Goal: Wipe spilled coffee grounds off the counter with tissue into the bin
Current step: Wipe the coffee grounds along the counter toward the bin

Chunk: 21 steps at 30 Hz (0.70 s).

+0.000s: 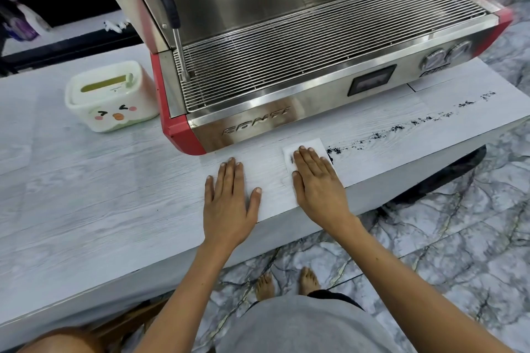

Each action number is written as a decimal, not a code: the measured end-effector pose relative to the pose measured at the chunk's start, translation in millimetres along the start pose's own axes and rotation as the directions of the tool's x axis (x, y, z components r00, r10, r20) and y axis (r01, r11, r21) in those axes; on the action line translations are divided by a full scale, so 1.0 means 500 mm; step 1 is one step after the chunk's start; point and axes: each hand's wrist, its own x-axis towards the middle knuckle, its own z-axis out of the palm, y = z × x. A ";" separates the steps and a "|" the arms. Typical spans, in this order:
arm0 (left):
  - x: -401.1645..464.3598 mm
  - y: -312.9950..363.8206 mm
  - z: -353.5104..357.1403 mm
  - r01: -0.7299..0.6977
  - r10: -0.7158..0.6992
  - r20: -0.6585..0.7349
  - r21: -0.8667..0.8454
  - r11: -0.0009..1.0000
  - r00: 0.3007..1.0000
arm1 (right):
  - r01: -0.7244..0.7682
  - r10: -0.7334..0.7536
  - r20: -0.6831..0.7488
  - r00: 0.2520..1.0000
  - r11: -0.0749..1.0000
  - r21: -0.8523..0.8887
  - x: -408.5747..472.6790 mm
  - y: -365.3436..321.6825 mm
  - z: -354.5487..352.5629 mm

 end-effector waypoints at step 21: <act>0.007 0.023 0.006 0.007 -0.007 -0.023 -0.021 1.000 1.000 | -0.031 0.050 -0.103 0.993 0.983 0.179 0.021 0.063 -0.023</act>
